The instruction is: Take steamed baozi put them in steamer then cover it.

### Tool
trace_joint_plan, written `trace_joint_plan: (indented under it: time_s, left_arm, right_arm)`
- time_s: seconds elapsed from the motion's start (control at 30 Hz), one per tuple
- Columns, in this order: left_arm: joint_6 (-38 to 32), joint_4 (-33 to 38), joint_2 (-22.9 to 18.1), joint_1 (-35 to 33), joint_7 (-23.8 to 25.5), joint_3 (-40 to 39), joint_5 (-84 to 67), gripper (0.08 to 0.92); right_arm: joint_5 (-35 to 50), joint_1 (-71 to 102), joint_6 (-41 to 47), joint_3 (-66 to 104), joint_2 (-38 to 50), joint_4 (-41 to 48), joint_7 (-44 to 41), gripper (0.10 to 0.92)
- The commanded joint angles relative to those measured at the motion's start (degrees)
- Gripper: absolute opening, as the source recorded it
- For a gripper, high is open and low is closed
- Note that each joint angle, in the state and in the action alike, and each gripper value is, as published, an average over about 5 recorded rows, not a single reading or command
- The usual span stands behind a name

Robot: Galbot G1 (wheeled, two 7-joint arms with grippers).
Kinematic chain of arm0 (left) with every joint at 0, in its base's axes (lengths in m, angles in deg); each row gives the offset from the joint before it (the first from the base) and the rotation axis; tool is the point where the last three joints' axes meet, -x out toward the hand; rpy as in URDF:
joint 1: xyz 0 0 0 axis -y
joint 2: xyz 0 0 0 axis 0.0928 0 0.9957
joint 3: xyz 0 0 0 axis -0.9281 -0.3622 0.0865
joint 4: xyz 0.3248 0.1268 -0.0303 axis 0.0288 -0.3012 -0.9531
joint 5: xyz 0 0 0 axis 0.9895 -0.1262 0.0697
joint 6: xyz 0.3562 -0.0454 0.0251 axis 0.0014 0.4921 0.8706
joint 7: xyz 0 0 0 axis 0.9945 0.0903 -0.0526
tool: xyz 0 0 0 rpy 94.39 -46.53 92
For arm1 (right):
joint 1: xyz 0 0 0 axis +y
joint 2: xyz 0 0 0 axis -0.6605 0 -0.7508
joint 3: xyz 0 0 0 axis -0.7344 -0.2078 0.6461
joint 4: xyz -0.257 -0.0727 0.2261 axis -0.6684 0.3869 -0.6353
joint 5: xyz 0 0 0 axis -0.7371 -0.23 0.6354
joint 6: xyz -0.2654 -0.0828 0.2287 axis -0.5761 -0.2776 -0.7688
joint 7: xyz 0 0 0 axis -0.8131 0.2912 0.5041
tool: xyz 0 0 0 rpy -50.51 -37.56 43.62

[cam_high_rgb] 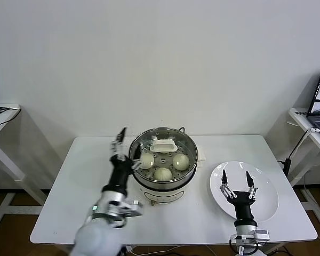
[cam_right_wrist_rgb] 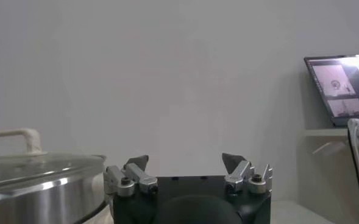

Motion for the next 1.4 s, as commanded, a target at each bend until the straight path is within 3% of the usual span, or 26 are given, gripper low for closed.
trace_joint_plan:
  time_s: [0.03, 0.27, 1.4]
  left_arm:
    - [-18.06, -0.78, -2.66, -14.41, -2.27, 28.16, -46.44, 0.823]
    - [-23.14, -3.91, -5.07, -17.03, -1.13, 27.16, -47.12, 0.823]
    - [-25.86, -4.59, -6.54, -19.78, -0.08, 27.65, -46.95, 0.823]
  right_arm:
    - [-1.38, 0.57, 5.83, 0.69, 0.12, -6.39, 0.64, 0.823]
    - [-2.19, 1.86, 7.09, 1.09, 0.38, -8.23, 0.87, 0.823]
    - [-2.29, 2.25, 9.17, 0.38, 0.50, -10.33, 0.77, 0.823]
